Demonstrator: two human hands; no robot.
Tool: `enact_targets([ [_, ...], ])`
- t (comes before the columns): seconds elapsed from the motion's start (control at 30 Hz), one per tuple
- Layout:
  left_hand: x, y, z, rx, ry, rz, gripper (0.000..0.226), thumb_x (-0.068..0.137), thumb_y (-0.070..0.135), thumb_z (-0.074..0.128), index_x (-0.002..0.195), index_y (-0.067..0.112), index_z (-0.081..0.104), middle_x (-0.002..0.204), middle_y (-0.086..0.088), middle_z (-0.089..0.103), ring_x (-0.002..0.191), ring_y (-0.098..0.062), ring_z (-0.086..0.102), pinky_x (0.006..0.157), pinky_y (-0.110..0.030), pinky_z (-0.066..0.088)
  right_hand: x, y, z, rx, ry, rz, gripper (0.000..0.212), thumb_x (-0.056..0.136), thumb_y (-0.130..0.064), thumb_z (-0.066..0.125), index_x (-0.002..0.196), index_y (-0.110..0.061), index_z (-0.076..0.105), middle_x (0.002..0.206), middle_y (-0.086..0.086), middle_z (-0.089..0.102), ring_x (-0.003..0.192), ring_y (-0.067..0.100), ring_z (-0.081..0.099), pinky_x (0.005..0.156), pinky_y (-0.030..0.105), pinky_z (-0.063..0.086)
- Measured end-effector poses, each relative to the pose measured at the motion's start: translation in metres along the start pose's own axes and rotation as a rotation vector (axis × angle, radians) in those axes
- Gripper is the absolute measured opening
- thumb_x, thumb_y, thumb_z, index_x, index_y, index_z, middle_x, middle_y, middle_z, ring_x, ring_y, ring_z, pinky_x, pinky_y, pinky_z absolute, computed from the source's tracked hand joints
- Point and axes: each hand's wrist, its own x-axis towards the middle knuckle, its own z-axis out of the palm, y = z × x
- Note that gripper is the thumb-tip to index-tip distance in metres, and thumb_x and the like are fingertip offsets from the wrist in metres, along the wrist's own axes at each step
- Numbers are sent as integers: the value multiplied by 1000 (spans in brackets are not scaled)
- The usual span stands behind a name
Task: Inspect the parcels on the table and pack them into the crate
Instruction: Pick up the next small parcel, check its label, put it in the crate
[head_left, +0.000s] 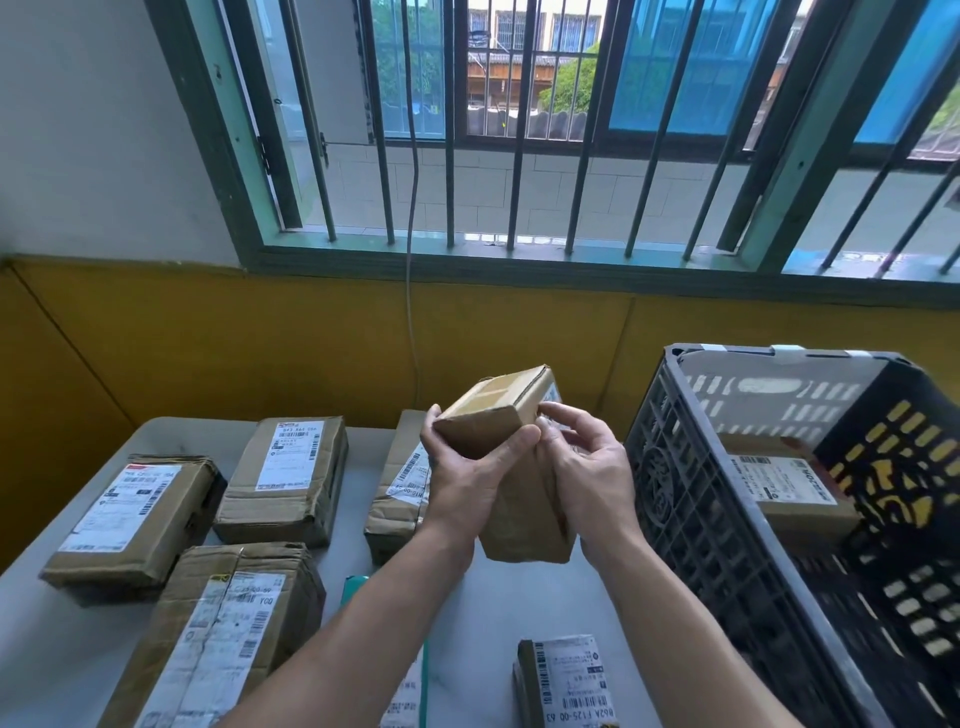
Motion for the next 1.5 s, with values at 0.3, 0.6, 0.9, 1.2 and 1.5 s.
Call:
enact_targets([
  [0.3, 6, -1, -6, -52, -20, -83, 112, 57, 62, 81, 150, 38, 24, 127, -3, 62, 112, -19, 64, 90, -40, 59, 8, 9, -10, -297, 59, -41, 53, 89, -53, 70, 136, -31, 57, 138, -10, 50, 135, 18, 48, 110, 46, 44],
  [0.6, 19, 1, -14, 4, -2, -161, 118, 63, 75, 73, 158, 39, 12, 135, -3, 58, 119, -26, 60, 99, -50, 55, 8, 13, -19, -385, 25, 20, 56, 93, -44, 68, 143, -26, 52, 138, -3, 58, 129, 19, 53, 103, 50, 50],
  [0.9, 24, -2, -14, 25, 54, -167, 94, 75, 79, 50, 155, 35, 32, 135, -4, 61, 120, -27, 61, 98, -46, 53, 5, 15, -19, -337, 43, 10, 29, 94, -33, 67, 123, -31, 62, 122, -2, 66, 112, 18, 64, 89, 49, 59],
  [1.2, 34, -15, 1, 21, 58, -226, 45, 96, 65, 47, 119, 27, 54, 113, -6, 71, 98, -18, 71, 65, -28, 61, 11, 20, -26, -310, 97, 64, 31, 96, -30, 63, 127, -27, 63, 125, 2, 66, 116, 24, 64, 90, 49, 58],
  [1.5, 49, -38, 20, 53, 41, -248, 32, 103, 45, 53, 127, 23, 56, 128, -11, 65, 118, -28, 64, 103, -52, 52, 27, 33, -39, -282, 172, 112, 29, 96, -25, 63, 125, -24, 65, 122, 2, 69, 105, 21, 69, 84, 46, 62],
])
